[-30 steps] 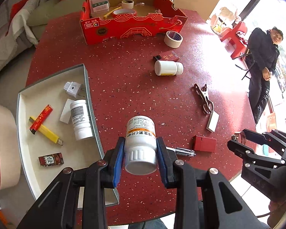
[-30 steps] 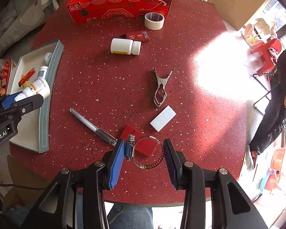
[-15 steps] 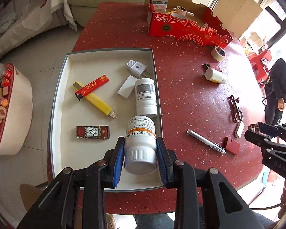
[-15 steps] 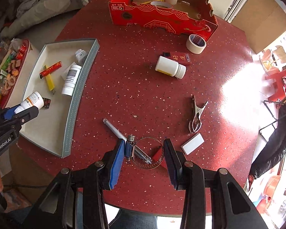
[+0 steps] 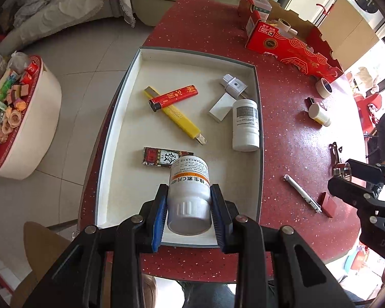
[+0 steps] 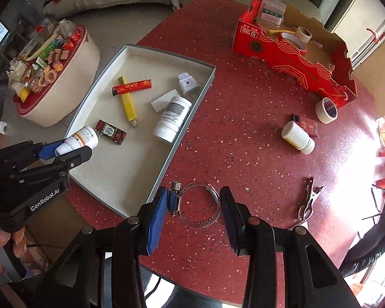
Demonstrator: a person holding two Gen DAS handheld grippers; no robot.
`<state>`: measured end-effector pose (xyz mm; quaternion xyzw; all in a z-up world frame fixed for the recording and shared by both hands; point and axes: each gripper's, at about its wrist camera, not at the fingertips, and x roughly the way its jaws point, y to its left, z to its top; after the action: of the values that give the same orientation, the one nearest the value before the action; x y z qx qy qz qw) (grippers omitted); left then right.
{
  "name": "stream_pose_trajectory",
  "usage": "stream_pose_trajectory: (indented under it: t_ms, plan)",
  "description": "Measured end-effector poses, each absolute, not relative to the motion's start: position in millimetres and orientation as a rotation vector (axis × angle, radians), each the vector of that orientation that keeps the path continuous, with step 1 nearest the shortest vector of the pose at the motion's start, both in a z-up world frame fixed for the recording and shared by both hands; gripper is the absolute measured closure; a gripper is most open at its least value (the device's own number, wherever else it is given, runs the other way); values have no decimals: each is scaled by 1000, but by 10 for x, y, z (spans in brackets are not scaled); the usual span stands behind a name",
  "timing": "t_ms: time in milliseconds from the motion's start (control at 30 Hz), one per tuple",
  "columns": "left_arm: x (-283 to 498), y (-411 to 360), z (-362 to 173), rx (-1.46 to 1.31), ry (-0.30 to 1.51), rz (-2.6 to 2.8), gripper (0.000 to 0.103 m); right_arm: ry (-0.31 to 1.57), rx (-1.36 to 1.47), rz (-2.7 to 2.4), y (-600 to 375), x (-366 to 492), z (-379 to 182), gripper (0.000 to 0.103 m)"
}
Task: Organize rigid objects
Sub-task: 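Carry the pill bottle in left gripper and hose clamp in right gripper over the tray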
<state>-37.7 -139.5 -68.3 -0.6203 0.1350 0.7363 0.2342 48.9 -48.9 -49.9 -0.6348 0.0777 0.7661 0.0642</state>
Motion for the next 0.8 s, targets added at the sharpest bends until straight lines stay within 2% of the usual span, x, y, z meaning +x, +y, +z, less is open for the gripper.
stream_pose_trajectory:
  t_ms: [333, 800]
  plan:
    - [-431, -1524, -749, -1742, 353, 2029, 68, 173, -1997, 2347, -749, 364, -581, 60]
    - [-556, -1463, -827, -1765, 365, 2016, 68, 250, -2003, 2332, -745, 126, -618, 60]
